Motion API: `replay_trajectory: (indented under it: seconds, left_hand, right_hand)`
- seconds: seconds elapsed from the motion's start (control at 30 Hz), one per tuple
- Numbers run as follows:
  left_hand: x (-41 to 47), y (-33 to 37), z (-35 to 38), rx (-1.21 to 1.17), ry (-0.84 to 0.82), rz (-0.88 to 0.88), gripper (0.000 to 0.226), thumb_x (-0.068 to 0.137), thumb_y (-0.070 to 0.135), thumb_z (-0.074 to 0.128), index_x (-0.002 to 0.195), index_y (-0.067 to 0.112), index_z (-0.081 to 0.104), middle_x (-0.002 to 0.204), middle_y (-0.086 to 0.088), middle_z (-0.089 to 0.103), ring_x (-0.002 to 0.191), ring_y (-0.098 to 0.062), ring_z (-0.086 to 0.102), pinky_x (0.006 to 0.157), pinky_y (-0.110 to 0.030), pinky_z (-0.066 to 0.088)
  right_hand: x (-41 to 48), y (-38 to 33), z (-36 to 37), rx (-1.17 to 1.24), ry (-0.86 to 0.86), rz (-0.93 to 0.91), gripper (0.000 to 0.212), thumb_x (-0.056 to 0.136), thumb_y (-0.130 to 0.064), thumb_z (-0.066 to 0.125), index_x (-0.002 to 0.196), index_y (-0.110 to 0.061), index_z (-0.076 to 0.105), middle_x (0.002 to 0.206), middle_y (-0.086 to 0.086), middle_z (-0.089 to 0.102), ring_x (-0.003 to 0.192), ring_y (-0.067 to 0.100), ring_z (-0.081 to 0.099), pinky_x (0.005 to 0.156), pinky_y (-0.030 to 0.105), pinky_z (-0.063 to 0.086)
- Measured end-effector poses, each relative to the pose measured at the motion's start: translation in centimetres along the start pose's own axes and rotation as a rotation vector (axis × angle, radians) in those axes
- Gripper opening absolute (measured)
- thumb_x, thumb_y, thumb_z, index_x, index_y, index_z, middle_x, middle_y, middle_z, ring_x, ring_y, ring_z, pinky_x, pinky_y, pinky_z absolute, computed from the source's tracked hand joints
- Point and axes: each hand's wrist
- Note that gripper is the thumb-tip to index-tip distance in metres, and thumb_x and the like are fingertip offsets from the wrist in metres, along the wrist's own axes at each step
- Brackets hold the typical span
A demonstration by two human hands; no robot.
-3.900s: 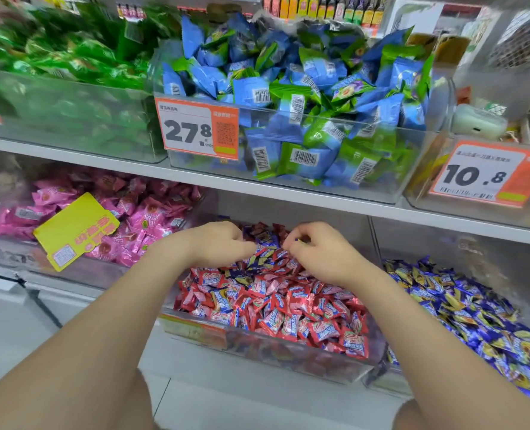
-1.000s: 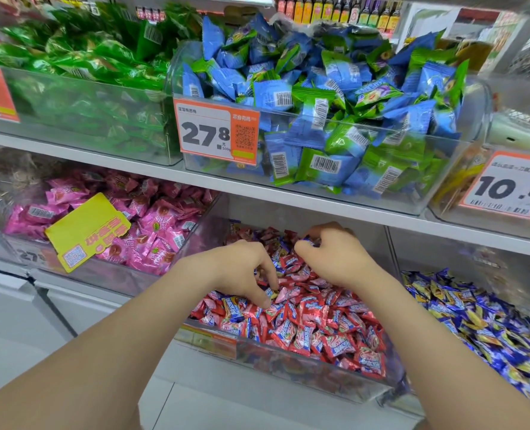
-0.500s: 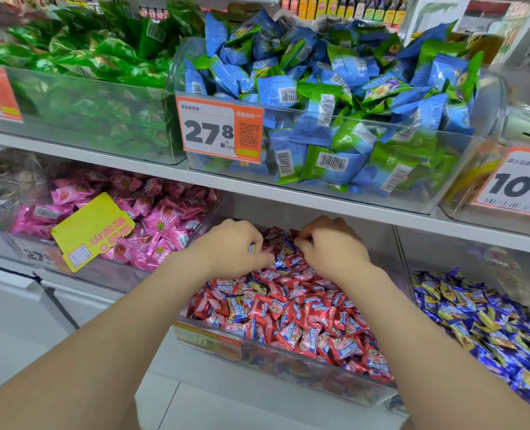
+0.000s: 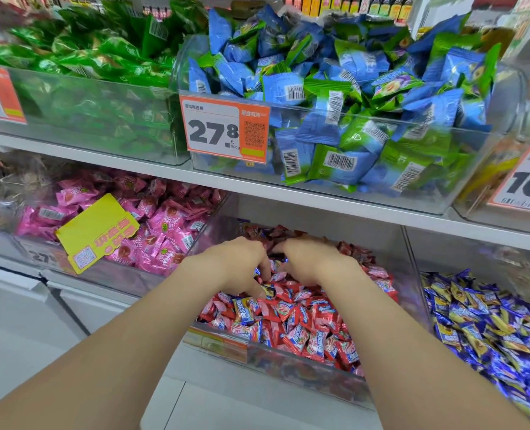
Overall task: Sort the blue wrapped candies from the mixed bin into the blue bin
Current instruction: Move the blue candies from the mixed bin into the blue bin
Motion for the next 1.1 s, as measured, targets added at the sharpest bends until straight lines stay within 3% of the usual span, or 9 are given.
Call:
replay_trajectory:
  seconds: [0.1, 0.17, 0.3, 0.4, 0.5, 0.73, 0.87, 0.97, 1.1]
  left_hand:
    - [0.4, -0.5, -0.1, -0.04, 0.007, -0.004, 0.019, 0.078, 0.039, 0.091, 0.088, 0.03, 0.078, 0.12, 0.002, 0.069, 0.109, -0.027, 0.064, 0.094, -0.045, 0.057]
    - [0.4, -0.7, -0.2, -0.047, -0.01, 0.005, 0.016, 0.079, 0.037, 0.09, 0.082, 0.026, 0.078, 0.107, 0.003, 0.072, 0.103, -0.024, 0.065, 0.089, -0.042, 0.057]
    - [-0.2, -0.9, -0.7, -0.055, 0.074, 0.014, 0.017, 0.09, 0.04, 0.08, 0.087, 0.024, 0.075, 0.088, 0.005, 0.061, 0.083, -0.019, 0.064, 0.066, -0.03, 0.047]
    - [-0.6, -1.2, -1.1, -0.106, 0.145, 0.004, 0.028, 0.1, 0.041, 0.066, 0.09, 0.015, 0.064, 0.088, -0.001, 0.062, 0.073, -0.022, 0.06, 0.057, -0.029, 0.039]
    - [-1.0, -0.9, -1.4, -0.115, 0.138, -0.009, 0.034, 0.102, 0.048, 0.06, 0.096, 0.016, 0.049, 0.092, 0.001, 0.049, 0.078, -0.018, 0.05, 0.056, -0.027, 0.034]
    - [-0.8, 1.4, -1.8, -0.269, 0.22, 0.061, 0.039, 0.097, 0.038, 0.062, 0.076, 0.015, 0.038, 0.071, 0.0, 0.042, 0.06, -0.018, 0.034, 0.058, -0.035, 0.03]
    - [-0.7, 3.2, -1.6, -0.426, 0.228, 0.115, 0.019, 0.091, 0.028, 0.066, 0.095, 0.015, 0.052, 0.066, 0.003, 0.055, 0.049, -0.012, 0.042, 0.053, -0.028, 0.039]
    - [-0.7, 4.3, -1.2, -0.427, 0.252, 0.18, 0.015, 0.095, 0.021, 0.06, 0.109, 0.026, 0.059, 0.064, 0.009, 0.056, 0.045, -0.005, 0.042, 0.048, -0.021, 0.036]
    - [-0.3, 5.4, -0.4, -0.298, 0.26, 0.217, 0.02, 0.099, 0.029, 0.061, 0.119, 0.035, 0.061, 0.072, 0.011, 0.061, 0.064, -0.004, 0.048, 0.057, -0.022, 0.035]
  right_hand:
    - [-0.3, 0.1, -0.8, 0.074, -0.095, -0.02, 0.047, 0.099, -0.023, 0.067, 0.144, -0.036, 0.06, 0.147, -0.003, 0.061, 0.125, 0.026, 0.063, 0.103, 0.041, 0.054]
    - [-1.0, 0.3, -1.5, 0.113, -0.117, -0.016, 0.038, 0.094, -0.018, 0.071, 0.13, -0.03, 0.069, 0.133, -0.001, 0.066, 0.111, 0.024, 0.067, 0.091, 0.034, 0.057]
    - [-2.9, 1.3, -2.3, 0.218, -0.007, -0.023, 0.018, 0.086, -0.028, 0.082, 0.101, -0.035, 0.074, 0.104, -0.011, 0.067, 0.09, 0.016, 0.066, 0.074, 0.027, 0.051]
    - [-4.6, 2.5, -2.8, 0.455, 0.113, -0.028, 0.016, 0.088, -0.042, 0.08, 0.1, -0.034, 0.073, 0.09, -0.013, 0.068, 0.075, 0.004, 0.065, 0.066, 0.025, 0.051]
    - [-7.0, 3.3, -3.0, 0.858, 0.135, -0.009, 0.013, 0.097, -0.031, 0.075, 0.106, -0.024, 0.069, 0.073, -0.003, 0.058, 0.044, 0.006, 0.048, 0.04, 0.022, 0.04]
    - [-10.6, 4.1, -3.1, 1.196, 0.084, 0.165, 0.017, 0.096, -0.022, 0.077, 0.109, -0.016, 0.069, 0.059, -0.011, 0.054, 0.043, 0.007, 0.038, 0.041, 0.021, 0.027]
    - [-11.7, 4.6, -3.0, 1.385, 0.133, 0.295, 0.028, 0.094, -0.02, 0.076, 0.117, -0.007, 0.067, 0.076, 0.004, 0.044, 0.044, 0.011, 0.032, 0.036, 0.018, 0.021]
    - [-12.3, 4.9, -2.7, 1.401, 0.206, 0.385, 0.025, 0.095, -0.021, 0.072, 0.115, -0.006, 0.068, 0.073, 0.004, 0.045, 0.041, 0.009, 0.036, 0.036, 0.018, 0.022]
    - [-12.3, 4.5, -1.8, 1.227, 0.298, 0.357, 0.013, 0.096, -0.023, 0.071, 0.106, -0.016, 0.066, 0.066, 0.002, 0.05, 0.04, 0.014, 0.041, 0.039, 0.019, 0.026]
Point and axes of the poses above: each hand's wrist, its own x-axis towards the middle knuckle, its own z-axis out of the palm, y = z × x
